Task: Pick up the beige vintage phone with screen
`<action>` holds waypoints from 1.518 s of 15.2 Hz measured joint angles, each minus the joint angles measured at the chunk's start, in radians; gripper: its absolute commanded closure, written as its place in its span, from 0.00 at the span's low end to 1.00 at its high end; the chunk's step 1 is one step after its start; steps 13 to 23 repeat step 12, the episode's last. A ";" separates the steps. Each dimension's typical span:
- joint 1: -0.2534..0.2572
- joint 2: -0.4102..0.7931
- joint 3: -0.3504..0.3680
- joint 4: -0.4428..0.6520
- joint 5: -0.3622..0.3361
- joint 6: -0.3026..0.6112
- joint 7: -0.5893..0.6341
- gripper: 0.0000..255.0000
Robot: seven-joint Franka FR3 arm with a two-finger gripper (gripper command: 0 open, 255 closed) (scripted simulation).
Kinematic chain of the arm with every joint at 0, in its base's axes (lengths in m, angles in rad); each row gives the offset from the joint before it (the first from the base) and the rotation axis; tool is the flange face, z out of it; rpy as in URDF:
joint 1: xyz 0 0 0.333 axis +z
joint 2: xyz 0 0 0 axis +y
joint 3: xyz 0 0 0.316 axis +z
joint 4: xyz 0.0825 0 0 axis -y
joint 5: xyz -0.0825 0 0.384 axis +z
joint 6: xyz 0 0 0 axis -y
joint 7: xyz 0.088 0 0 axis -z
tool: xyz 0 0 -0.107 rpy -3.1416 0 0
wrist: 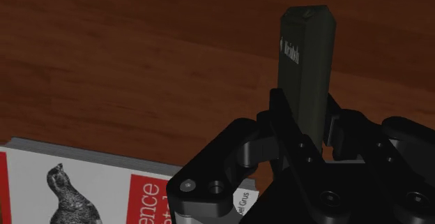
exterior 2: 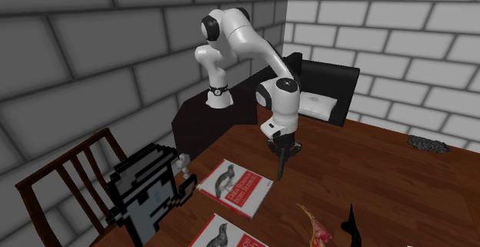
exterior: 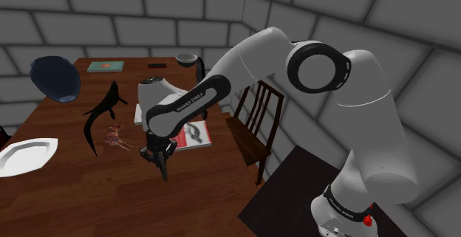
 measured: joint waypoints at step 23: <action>-0.013 -0.092 0.019 0.015 0.022 -0.105 -0.002 1.00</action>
